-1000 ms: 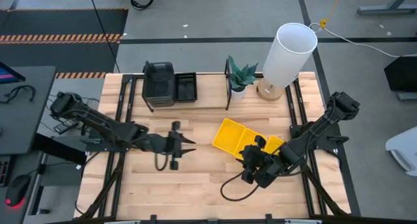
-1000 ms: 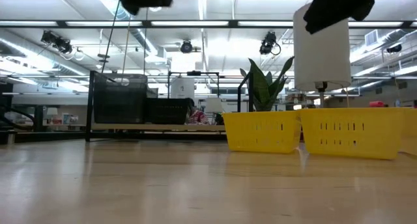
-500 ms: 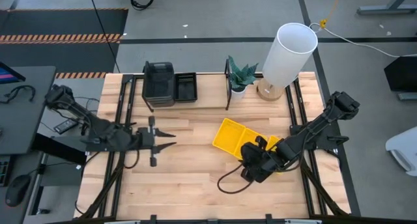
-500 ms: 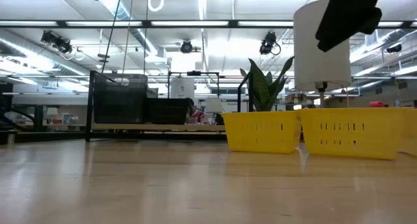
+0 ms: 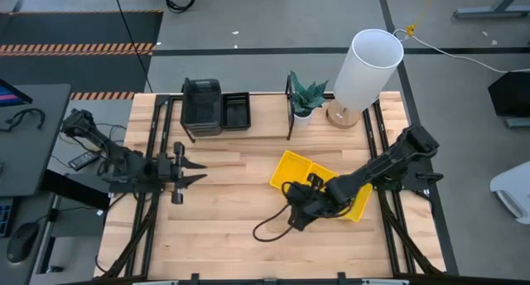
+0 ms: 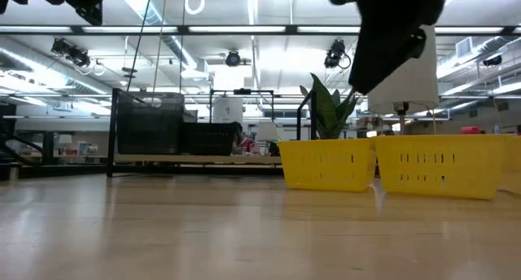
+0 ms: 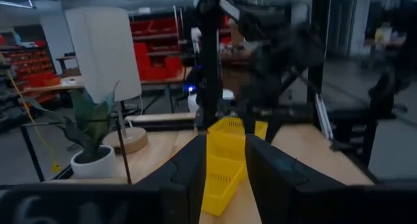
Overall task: Stack baskets on shelf by color
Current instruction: Stack the left yellow basket on top of the middle yellow basket
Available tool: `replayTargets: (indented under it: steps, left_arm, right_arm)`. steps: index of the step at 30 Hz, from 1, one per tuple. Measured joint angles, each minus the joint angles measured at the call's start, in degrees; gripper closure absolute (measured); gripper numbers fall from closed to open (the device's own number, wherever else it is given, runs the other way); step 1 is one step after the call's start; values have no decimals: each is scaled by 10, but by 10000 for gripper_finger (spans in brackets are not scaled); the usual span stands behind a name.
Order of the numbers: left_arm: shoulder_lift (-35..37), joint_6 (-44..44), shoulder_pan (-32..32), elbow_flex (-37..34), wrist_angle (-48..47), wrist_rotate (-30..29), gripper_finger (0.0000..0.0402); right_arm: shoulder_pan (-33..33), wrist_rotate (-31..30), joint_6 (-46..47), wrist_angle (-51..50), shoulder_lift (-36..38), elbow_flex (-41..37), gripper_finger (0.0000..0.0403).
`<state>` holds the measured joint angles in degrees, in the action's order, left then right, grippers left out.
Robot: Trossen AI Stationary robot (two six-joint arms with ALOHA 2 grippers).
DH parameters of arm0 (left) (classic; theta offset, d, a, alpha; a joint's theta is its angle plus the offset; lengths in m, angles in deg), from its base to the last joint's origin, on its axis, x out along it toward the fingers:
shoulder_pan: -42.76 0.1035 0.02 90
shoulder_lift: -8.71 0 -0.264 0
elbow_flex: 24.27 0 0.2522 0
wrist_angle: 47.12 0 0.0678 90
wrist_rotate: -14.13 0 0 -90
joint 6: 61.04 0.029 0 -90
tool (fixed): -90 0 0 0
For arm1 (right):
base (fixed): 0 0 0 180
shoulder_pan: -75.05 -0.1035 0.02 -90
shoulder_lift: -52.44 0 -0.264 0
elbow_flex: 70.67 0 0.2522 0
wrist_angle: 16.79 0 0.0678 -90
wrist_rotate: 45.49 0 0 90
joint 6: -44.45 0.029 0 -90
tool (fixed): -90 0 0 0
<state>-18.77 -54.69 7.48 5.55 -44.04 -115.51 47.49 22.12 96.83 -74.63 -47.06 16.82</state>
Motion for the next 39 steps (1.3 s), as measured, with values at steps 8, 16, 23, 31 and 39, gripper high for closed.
replayTargets:
  steps: [8, 16, 23, 31, 39]
  left_arm:
    - [113, 3, 0, -56, -3, 4, 329]
    - [203, 7, 0, -81, -45, 6, 383]
    - [244, -2, 0, -82, -99, 17, 396]
    - [251, -16, 0, -82, -132, 42, 391]
    - [249, 32, 0, -81, -155, 91, 386]
  right_arm:
    - [44, 0, -54, -74, -81, 92, 251]
    - [94, 0, -101, -85, -113, 117, 214]
    - [110, 18, -117, -62, -131, 118, 206]
    - [111, 32, -136, -45, -165, 117, 224]
    - [126, 32, -150, -49, -167, 116, 284]
